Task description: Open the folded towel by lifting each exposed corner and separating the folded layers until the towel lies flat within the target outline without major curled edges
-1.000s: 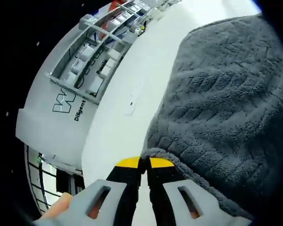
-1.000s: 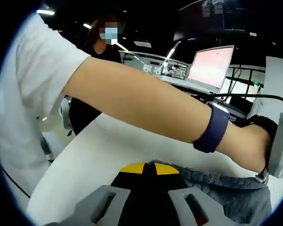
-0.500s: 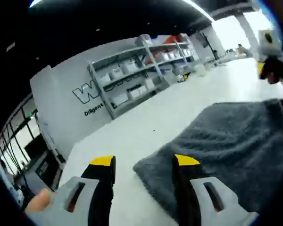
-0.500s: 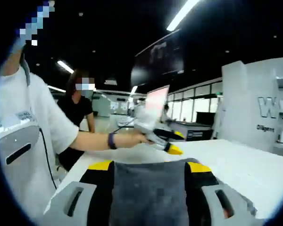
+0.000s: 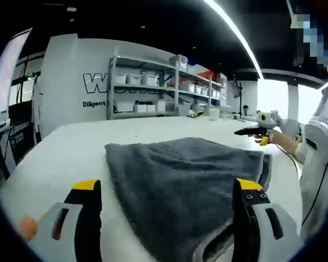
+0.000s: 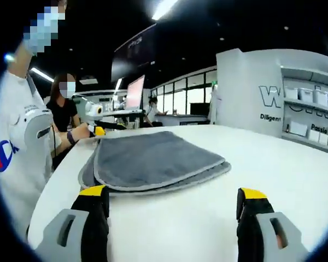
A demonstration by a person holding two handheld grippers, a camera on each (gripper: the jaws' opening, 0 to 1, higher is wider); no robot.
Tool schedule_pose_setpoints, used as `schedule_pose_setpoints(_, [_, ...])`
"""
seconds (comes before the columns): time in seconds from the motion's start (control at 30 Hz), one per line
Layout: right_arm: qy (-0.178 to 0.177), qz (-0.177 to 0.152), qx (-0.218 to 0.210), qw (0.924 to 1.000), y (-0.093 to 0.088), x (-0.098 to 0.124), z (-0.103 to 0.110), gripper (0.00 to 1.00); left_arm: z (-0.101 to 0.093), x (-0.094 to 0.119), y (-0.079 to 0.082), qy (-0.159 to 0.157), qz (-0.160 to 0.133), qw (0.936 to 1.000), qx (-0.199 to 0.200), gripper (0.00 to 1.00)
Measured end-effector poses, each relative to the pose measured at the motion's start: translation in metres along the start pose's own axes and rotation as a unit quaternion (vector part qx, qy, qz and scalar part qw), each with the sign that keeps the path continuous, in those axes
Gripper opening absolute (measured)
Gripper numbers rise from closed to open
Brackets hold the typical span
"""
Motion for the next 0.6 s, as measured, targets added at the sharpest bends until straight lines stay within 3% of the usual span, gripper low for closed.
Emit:
schedule_pose_setpoints(0.1, [0.021,-0.013,-0.011,0.9996,-0.002,0.000,0.001,0.99,0.001,0.011,-0.016,0.049,0.002,0.9986,-0.021,0.99])
schedule_pose_setpoints(0.17, [0.019,-0.038,0.008,0.9991,0.006,0.000,0.001,0.99,0.000,0.016,-0.013,0.057,-0.003,0.9981,-0.023,0.99])
schedule_pose_setpoints(0.2, [0.025,-0.059,0.009,0.9979,0.011,0.002,0.002,0.99,0.000,0.017,-0.006,0.057,-0.024,0.9975,-0.034,0.99])
schedule_pose_setpoints(0.23, [0.032,-0.076,0.006,0.9966,0.015,0.003,0.003,0.99,-0.001,0.016,-0.003,0.053,-0.037,0.9973,-0.034,0.99])
schedule_pose_setpoints(0.3, [0.039,-0.089,-0.004,0.9952,0.017,0.006,0.003,0.99,-0.001,0.013,-0.005,0.042,-0.028,0.9986,-0.016,0.99])
schedule_pose_setpoints(0.37, [0.013,-0.097,0.003,0.9952,0.017,0.010,-0.001,0.99,-0.004,0.012,-0.007,0.039,-0.022,0.9987,-0.023,0.98])
schedule_pose_setpoints(0.6, [0.006,-0.102,0.009,0.9947,0.015,0.011,0.003,0.99,-0.028,0.005,-0.011,-0.007,-0.007,0.9986,-0.052,0.99])
Point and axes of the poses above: the point that each gripper's makers call its tool centre point, and the gripper's own axes: x roughly backward along the fingers, z roughly to its left, y roughly out of its top, the point moved 3 cm from there along x, roughly backward along the fingers, and after that the axes turned 10 degrees about z, right-handed, at the moved point
